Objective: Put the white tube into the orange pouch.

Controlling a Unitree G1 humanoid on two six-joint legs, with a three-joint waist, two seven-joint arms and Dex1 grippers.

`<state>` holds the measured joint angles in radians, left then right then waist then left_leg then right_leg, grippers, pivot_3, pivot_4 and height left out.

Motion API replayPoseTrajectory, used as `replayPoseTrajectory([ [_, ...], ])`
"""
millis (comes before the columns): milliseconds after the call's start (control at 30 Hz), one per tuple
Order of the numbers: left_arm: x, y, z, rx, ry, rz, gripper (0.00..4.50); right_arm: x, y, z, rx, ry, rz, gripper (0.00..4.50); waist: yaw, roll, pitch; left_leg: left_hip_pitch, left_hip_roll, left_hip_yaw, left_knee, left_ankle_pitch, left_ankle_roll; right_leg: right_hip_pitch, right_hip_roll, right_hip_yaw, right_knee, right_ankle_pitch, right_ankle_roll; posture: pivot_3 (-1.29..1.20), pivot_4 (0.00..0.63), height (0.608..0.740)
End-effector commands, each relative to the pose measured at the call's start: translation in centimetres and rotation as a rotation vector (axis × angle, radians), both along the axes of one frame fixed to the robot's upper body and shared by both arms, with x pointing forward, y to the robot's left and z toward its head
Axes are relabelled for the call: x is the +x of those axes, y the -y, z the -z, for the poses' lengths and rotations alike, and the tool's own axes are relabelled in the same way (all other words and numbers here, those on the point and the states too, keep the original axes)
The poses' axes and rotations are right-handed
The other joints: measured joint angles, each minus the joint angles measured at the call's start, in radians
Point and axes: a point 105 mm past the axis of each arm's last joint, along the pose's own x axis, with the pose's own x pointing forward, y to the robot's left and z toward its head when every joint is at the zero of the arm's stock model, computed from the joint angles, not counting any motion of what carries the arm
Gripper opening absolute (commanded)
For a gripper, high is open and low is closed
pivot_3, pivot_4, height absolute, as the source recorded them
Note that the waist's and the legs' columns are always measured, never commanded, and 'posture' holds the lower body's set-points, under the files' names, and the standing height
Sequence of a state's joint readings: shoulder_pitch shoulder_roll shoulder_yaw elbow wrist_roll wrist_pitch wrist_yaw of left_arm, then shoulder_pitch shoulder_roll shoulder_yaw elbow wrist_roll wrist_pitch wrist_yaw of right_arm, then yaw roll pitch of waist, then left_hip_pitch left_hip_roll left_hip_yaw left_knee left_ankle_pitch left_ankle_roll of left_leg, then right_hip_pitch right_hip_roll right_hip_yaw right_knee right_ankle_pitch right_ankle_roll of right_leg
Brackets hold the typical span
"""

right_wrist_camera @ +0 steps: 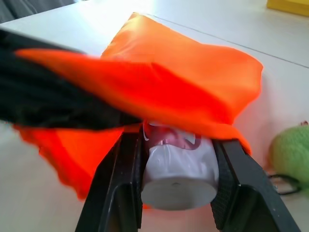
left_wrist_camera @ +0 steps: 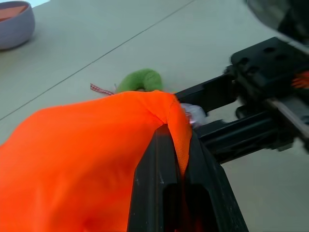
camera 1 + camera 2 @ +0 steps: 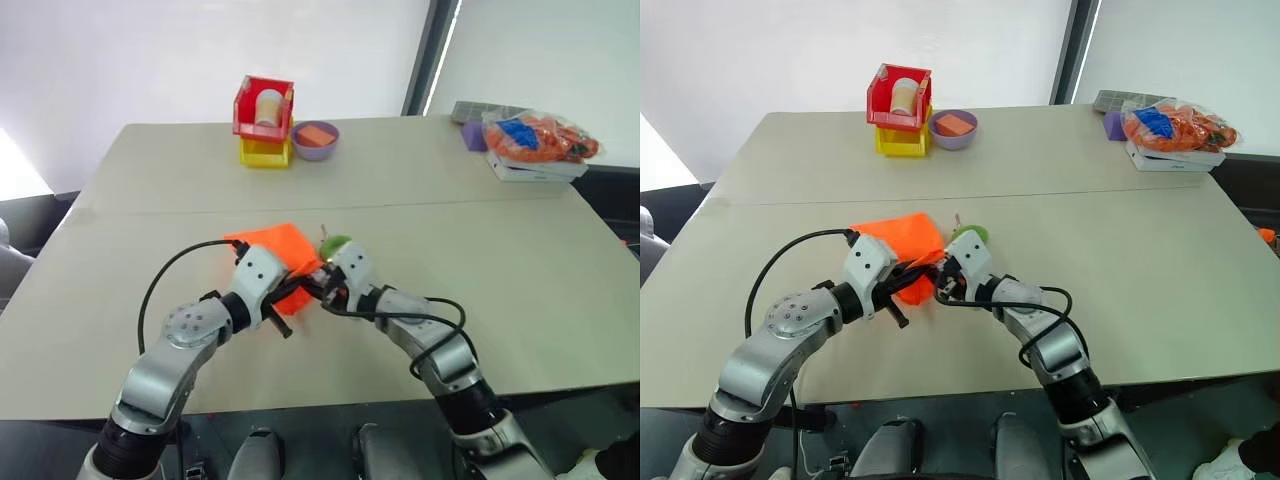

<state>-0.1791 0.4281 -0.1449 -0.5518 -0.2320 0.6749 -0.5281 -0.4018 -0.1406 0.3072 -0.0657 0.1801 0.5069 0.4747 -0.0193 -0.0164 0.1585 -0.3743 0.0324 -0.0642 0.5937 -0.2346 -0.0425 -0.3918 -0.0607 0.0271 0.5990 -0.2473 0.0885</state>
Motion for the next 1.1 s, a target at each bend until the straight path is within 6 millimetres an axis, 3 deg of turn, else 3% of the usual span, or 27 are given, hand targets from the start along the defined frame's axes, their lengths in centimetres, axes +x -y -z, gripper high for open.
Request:
replayPoseTrajectory([
  [33,-0.7,0.8,-1.2,-0.017,0.037,0.052,0.0,0.7,-1.5,-1.6,0.014,0.029,0.01,1.16,0.001,0.0,0.0,0.0,0.0,0.0,0.0,0.0,0.0,0.0,0.0,0.0,0.0,0.0,0.0,0.0,0.15,0.74],
  [167,-0.7,0.6,-1.0,-0.013,0.031,0.041,0.0,0.2,-2.3,-1.8,0.025,0.004,-0.024,1.16,0.003,0.0,0.0,0.0,0.0,0.0,0.0,0.0,0.0,0.0,0.0,0.0,0.0,0.0,0.0,0.0,0.15,0.74],
  [367,-0.7,-0.3,-0.5,-0.011,0.018,0.005,0.0,-1.7,-1.3,-2.2,0.028,-0.002,-0.091,4.14,0.002,0.0,0.0,0.0,0.0,0.0,0.0,0.0,0.0,0.0,0.0,0.0,0.0,0.0,0.0,0.0,0.15,0.74],
  [400,-0.6,-0.5,-0.4,-0.01,0.015,-0.002,0.0,-1.9,-0.7,-2.2,0.022,-0.003,-0.088,4.45,0.002,0.0,0.0,0.0,0.0,0.0,0.0,0.0,0.0,0.0,0.0,0.0,0.001,0.0,0.0,0.0,0.15,0.74],
  [667,-1.0,-3.3,1.5,0.019,-0.066,-0.045,0.0,-5.3,3.9,-3.3,-0.025,0.007,-0.171,4.45,0.002,0.0,0.0,0.0,0.0,0.0,0.0,0.0,0.0,0.0,-0.001,0.0,-0.001,-0.002,0.003,0.0,0.15,0.74],
  [867,-1.7,-5.2,2.7,0.027,-0.133,-0.039,0.0,-5.8,5.8,-4.3,-0.009,0.011,-0.196,4.45,-0.001,0.0,0.0,0.0,0.0,0.0,0.0,0.0,0.0,-0.001,-0.001,0.0,-0.001,-0.002,0.003,0.0,0.15,0.74],
  [900,-1.8,-5.5,3.0,0.037,-0.138,-0.037,0.0,-5.5,6.0,-4.4,-0.003,0.011,-0.181,4.45,0.0,0.0,0.0,0.0,0.0,0.0,0.0,0.0,0.0,-0.001,-0.001,0.0,-0.001,-0.003,0.003,0.0,0.15,0.74],
  [1000,-1.8,-6.8,4.0,0.08,-0.15,-0.049,0.0,-1.5,7.9,-4.0,0.013,-0.014,0.026,4.45,-0.002,0.0,0.0,0.0,0.0,0.0,0.0,0.0,0.0,-0.004,-0.001,0.0,-0.003,-0.002,0.003,0.0,0.15,0.74],
  [1100,-1.5,-7.0,3.9,0.079,-0.133,-0.06,0.0,1.2,8.3,-3.4,0.022,-0.033,0.154,4.45,0.0,0.0,0.0,0.0,0.0,0.001,0.0,0.0,0.0,-0.005,-0.002,0.0,-0.003,0.0,-0.001,0.0,0.15,0.74],
])
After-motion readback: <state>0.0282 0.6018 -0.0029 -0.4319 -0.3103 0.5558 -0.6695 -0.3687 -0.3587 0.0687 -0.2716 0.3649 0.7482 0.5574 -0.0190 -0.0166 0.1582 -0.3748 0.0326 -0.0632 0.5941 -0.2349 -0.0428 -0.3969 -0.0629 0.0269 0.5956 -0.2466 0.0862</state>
